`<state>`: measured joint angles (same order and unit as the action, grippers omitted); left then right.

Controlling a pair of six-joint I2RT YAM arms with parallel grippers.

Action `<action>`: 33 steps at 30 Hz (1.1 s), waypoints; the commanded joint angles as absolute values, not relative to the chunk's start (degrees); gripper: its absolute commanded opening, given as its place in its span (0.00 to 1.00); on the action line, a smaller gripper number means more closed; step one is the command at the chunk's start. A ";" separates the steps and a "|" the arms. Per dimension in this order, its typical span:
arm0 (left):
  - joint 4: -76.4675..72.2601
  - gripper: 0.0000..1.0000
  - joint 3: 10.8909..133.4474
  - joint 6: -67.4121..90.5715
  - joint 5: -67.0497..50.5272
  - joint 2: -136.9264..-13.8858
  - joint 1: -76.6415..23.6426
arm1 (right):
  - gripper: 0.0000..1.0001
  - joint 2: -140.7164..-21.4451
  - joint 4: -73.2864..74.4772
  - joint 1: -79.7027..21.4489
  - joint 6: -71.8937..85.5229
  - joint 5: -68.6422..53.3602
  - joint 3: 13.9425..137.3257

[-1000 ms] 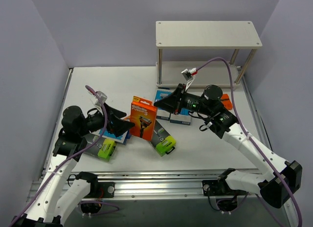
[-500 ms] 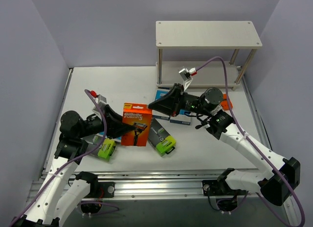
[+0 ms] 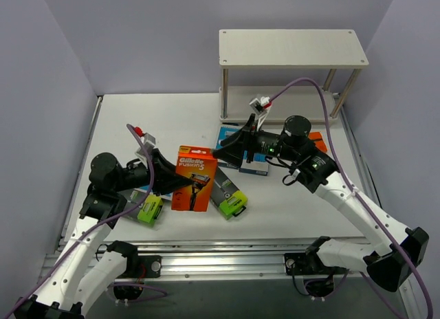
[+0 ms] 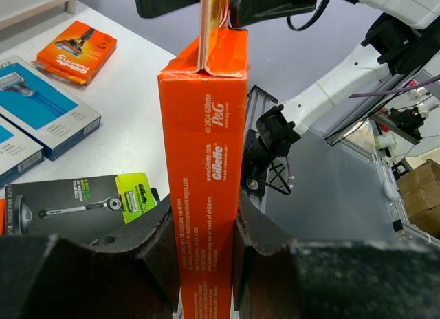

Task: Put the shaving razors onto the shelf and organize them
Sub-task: Pass the shaving razor from the right arm to the left, then pass the shaving razor from the left arm to the right

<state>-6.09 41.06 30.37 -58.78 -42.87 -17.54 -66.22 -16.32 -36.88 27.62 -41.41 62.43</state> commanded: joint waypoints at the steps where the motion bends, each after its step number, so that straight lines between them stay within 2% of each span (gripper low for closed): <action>1: -6.34 0.02 43.33 28.92 -60.20 -43.77 -18.72 | 0.61 -62.67 -8.44 -34.90 18.21 -39.11 66.53; 12: 3.60 0.02 45.79 23.21 -59.95 -48.16 -24.17 | 0.69 -60.55 3.15 -31.90 7.39 -47.02 70.75; 20: 4.31 0.02 46.05 23.20 -60.47 -50.45 -26.63 | 0.68 -63.36 15.89 -31.99 -1.93 -52.38 76.37; 33: 5.45 0.02 46.05 23.03 -60.21 -51.59 -29.09 | 0.67 -66.88 17.41 -35.77 -3.34 -50.81 76.91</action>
